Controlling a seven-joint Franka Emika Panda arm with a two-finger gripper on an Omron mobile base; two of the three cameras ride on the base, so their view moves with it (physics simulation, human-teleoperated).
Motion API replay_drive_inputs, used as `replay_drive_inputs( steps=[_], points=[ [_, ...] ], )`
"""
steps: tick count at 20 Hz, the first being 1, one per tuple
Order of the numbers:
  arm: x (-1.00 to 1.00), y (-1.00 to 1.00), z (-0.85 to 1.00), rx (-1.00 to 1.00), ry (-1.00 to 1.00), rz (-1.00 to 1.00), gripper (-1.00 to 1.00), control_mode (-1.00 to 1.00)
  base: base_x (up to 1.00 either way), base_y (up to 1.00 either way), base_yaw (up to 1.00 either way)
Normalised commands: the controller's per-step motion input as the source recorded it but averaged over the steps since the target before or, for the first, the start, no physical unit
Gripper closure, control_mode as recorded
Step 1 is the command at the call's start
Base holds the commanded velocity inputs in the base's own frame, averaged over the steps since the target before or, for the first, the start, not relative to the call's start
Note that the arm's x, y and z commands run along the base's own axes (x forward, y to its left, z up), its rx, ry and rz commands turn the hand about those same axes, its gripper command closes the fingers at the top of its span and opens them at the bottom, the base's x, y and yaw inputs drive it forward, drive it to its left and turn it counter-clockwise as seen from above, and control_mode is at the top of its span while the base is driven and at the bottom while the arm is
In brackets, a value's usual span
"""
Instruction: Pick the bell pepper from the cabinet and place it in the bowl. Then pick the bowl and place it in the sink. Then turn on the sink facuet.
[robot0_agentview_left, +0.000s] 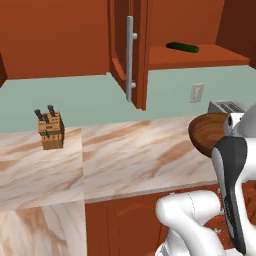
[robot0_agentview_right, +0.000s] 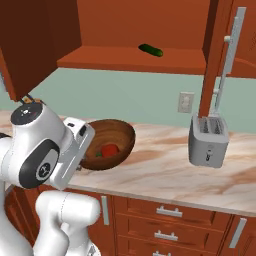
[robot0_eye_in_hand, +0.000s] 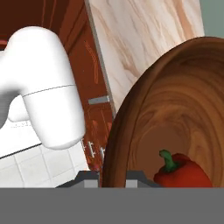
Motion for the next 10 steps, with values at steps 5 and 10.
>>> replay_drive_inputs(
  steps=[5,10],
  points=[
    [0.0,0.0,0.0,0.0,0.0,0.0,1.0,1.0,-0.48,-0.84,0.0],
    [0.0,0.0,0.0,0.0,0.0,0.0,1.0,1.0,-0.12,-1.0,0.0]
  ],
)
